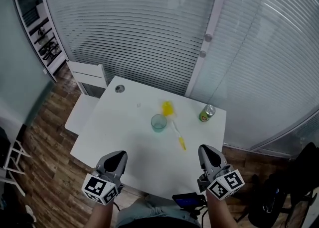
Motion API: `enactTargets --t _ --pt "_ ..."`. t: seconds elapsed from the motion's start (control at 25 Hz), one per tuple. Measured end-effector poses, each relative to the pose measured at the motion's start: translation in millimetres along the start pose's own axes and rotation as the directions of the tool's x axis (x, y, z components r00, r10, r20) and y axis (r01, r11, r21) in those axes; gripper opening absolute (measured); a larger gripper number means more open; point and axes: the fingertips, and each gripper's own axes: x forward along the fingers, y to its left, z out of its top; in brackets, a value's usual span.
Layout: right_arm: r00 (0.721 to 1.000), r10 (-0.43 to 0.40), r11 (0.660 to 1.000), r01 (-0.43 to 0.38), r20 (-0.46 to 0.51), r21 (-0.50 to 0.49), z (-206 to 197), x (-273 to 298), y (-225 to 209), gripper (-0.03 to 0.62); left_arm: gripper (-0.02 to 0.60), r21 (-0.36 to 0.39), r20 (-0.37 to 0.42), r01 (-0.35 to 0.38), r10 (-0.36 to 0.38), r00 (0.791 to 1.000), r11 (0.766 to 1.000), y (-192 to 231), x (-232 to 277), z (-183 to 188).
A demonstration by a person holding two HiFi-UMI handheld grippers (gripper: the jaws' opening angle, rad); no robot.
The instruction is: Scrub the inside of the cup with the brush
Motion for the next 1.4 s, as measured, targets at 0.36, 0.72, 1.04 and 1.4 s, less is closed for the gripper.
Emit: enactTargets --t 0.36,0.72,1.04,1.4 --pt "1.0 0.023 1.0 -0.023 -0.015 0.013 -1.9 5.2 -19.5 0.006 0.001 0.007 -0.012 0.022 -0.022 1.0 1.0 -7.8 35.1 5.5" --pt "0.999 0.022 1.0 -0.022 -0.05 0.001 -7.7 6.9 -28.0 0.006 0.0 0.028 0.033 0.065 -0.065 0.997 0.998 -14.3 57.0 19.2" --pt "0.998 -0.027 1.0 0.027 -0.054 0.003 -8.7 17.3 -33.7 0.006 0.001 0.019 0.002 0.128 -0.128 0.992 0.992 -3.2 79.1 15.3" --pt "0.996 -0.074 0.997 0.075 -0.048 0.003 -7.9 35.3 -32.7 0.006 0.001 0.04 -0.01 0.197 -0.197 0.98 0.98 13.7 104.4 21.0"
